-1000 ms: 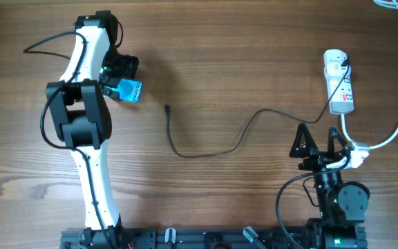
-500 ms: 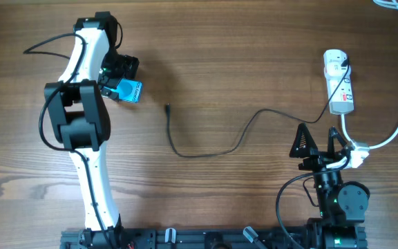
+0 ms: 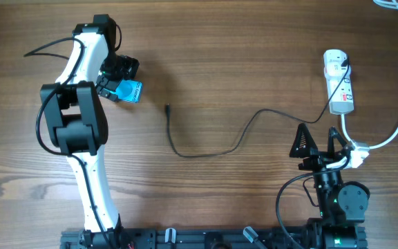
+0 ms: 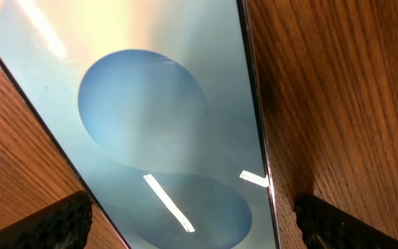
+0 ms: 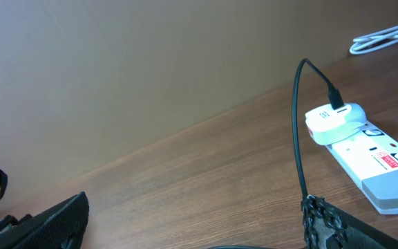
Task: Plug charger to phone and switch on socket
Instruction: 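Lower the left gripper and grasp the phone by its edges, then lift the phone with the left gripper and carry it rightward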
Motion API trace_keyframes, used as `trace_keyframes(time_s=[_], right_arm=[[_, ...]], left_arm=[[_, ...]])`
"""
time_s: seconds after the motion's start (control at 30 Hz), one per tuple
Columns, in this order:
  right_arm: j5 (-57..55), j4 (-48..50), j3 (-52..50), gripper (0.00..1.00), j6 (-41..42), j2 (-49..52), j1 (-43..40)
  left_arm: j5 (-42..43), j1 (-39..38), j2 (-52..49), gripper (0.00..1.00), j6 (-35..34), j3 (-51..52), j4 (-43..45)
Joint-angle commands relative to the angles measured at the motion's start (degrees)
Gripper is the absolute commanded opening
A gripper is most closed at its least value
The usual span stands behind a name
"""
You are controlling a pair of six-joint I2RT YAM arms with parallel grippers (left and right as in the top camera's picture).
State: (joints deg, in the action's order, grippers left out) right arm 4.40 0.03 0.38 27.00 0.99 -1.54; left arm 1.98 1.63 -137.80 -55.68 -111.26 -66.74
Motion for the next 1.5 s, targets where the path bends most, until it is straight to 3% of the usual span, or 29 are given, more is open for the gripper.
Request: trace_keyframes(time_s=[0.0, 0.47, 1.0, 1.47], right_arm=[[-0.59, 0.15, -0.09, 1.00, 0.15, -0.72, 0.46], [-0.59, 0.13, -0.09, 1.00, 0.15, -0.72, 0.46], [-0.59, 0.15, -0.09, 1.00, 0.15, -0.72, 0.46], [-0.61, 0.15, -0.09, 1.00, 0.17, -0.72, 0.46]], left_arm=[[-4.00, -0.09, -9.18, 0.99, 0.76, 6.21, 1.97], [-4.87, -4.20, -9.18, 0.83, 10.97, 6.32, 6.19], [-4.83, -10.40, -9.18, 0.84, 28.55, 6.32, 7.85], [-4.44, -16.13, -9.18, 0.88, 38.86, 6.32, 7.45]])
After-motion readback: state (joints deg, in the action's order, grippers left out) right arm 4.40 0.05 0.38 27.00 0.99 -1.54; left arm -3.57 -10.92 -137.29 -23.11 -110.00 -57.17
